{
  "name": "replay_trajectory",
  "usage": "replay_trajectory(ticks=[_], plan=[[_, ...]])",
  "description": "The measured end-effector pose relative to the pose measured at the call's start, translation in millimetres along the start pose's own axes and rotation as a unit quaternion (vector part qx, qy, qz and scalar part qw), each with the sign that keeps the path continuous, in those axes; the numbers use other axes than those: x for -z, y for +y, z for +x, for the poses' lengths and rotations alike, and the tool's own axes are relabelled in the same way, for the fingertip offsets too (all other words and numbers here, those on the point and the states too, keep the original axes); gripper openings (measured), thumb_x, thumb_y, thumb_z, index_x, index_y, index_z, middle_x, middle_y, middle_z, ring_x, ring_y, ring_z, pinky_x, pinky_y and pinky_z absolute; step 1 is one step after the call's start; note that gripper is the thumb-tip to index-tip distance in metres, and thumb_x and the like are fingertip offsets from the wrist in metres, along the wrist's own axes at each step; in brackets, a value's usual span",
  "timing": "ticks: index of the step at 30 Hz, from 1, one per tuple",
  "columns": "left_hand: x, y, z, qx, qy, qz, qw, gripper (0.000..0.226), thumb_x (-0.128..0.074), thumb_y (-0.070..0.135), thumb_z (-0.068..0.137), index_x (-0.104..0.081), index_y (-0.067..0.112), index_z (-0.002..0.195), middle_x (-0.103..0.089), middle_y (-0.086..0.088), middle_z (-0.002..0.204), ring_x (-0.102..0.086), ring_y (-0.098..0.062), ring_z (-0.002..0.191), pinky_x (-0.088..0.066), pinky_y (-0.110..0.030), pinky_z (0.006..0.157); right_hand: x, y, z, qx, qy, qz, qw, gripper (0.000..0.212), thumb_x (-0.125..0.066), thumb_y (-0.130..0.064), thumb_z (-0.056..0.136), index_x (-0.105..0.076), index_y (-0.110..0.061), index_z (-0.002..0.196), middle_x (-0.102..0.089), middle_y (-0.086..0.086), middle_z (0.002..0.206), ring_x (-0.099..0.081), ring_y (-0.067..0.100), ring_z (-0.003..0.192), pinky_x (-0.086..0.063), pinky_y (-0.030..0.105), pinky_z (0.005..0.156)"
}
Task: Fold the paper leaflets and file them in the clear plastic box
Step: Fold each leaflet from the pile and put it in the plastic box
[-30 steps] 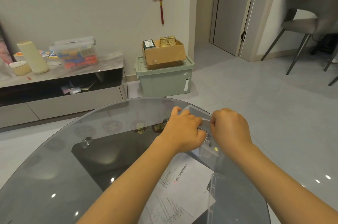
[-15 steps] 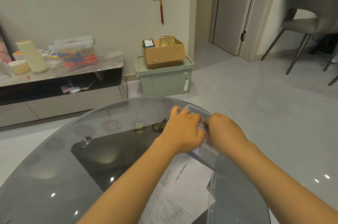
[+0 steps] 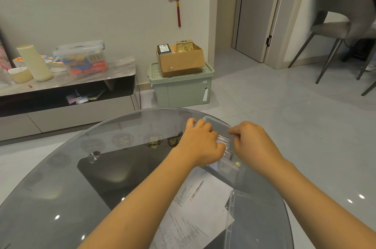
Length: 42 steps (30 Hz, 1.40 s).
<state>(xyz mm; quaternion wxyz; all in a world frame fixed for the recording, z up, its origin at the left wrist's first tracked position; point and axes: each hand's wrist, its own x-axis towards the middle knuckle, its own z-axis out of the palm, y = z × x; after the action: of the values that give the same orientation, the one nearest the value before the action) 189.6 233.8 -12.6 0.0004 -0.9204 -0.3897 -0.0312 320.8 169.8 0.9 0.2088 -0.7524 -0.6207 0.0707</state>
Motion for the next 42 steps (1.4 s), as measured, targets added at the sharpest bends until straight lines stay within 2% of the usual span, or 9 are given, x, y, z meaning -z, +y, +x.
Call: replay_trajectory(ticks=[3,7,11,16,19,23,31,35,42], plan=[[4,2,-6,0.012,0.016,-0.026,0.999,0.074,-0.006,0.042,0.078,-0.058,0.012,0.12,-0.05,-0.004,0.122,-0.035,-0.019,0.116,-0.008,-0.034,0.104,7,4,-7,0.022,0.037,0.043,0.998,0.033,-0.044,-0.007,0.093,-0.065,-0.013,0.117,-0.06,0.004,0.117,-0.056,0.02,0.109,-0.043,0.026,0.09],[18,7,-23,0.033,0.058,-0.06,0.996,0.063,-0.013,0.04,0.087,-0.051,0.015,0.13,-0.045,-0.001,0.136,-0.032,-0.018,0.126,-0.006,-0.032,0.107,17,4,-19,0.044,0.057,0.099,0.992,0.029,-0.049,-0.006,0.09,-0.068,-0.014,0.112,-0.063,0.003,0.108,-0.057,0.014,0.092,-0.038,0.015,0.081],[34,15,-58,0.047,0.081,-0.071,0.993,0.05,-0.022,0.041,0.097,-0.046,0.02,0.136,-0.042,0.002,0.14,-0.029,-0.016,0.13,-0.006,-0.033,0.11,23,-7,-34,0.083,0.035,0.146,0.985,0.025,-0.057,-0.011,0.089,-0.069,-0.016,0.11,-0.064,0.0,0.102,-0.055,0.007,0.082,-0.043,0.015,0.078],[36,30,-120,0.103,0.035,-0.07,0.992,0.044,-0.026,0.042,0.1,-0.042,0.026,0.137,-0.039,0.006,0.144,-0.027,-0.015,0.134,-0.006,-0.038,0.115,22,-20,-59,0.125,-0.026,0.142,0.982,0.025,-0.059,-0.014,0.088,-0.07,-0.02,0.11,-0.056,-0.012,0.09,-0.052,-0.001,0.071,-0.036,0.003,0.065],[28,37,-151,0.124,-0.002,-0.067,0.99,0.046,-0.026,0.043,0.1,-0.039,0.026,0.14,-0.036,0.006,0.147,-0.026,-0.015,0.136,-0.006,-0.042,0.117,23,-29,-73,0.15,-0.034,0.13,0.98,0.025,-0.06,-0.014,0.088,-0.07,-0.02,0.11,-0.062,-0.007,0.098,-0.054,0.004,0.077,-0.041,0.008,0.071],[7,42,-179,0.16,-0.042,-0.101,0.981,0.047,-0.029,0.047,0.098,-0.037,0.027,0.141,-0.034,0.008,0.149,-0.026,-0.014,0.138,-0.006,-0.046,0.117,15,-30,-90,0.177,-0.113,0.112,0.971,0.026,-0.061,-0.016,0.087,-0.069,-0.021,0.111,-0.067,-0.004,0.101,-0.056,0.002,0.073,-0.042,0.001,0.063],[-19,36,-180,0.105,-0.057,-0.108,0.987,0.063,-0.043,0.048,0.094,-0.021,0.025,0.148,-0.03,0.005,0.153,-0.029,-0.016,0.139,-0.02,-0.039,0.116,-9,-20,-98,0.193,-0.204,-0.008,0.96,0.032,-0.057,-0.019,0.086,-0.065,-0.021,0.117,-0.066,-0.005,0.113,-0.06,0.009,0.1,-0.05,0.026,0.09],[-16,32,-185,0.12,-0.065,-0.096,0.986,0.073,-0.047,0.059,0.089,-0.018,0.028,0.149,-0.034,0.006,0.147,-0.043,-0.016,0.127,-0.04,-0.034,0.101,-19,-19,-99,0.222,-0.208,-0.069,0.95,0.034,-0.059,-0.024,0.084,-0.064,-0.026,0.118,-0.063,-0.007,0.117,-0.054,0.012,0.107,-0.047,0.03,0.091],[-12,26,-193,0.13,-0.084,-0.068,0.986,0.065,-0.051,0.058,0.085,-0.036,0.028,0.141,-0.04,0.003,0.126,-0.051,-0.015,0.101,-0.048,-0.029,0.083,-39,-33,-100,0.268,-0.238,-0.07,0.931,0.047,-0.066,-0.043,0.078,-0.056,-0.04,0.124,-0.054,-0.007,0.126,-0.045,0.016,0.118,-0.041,0.035,0.098]])
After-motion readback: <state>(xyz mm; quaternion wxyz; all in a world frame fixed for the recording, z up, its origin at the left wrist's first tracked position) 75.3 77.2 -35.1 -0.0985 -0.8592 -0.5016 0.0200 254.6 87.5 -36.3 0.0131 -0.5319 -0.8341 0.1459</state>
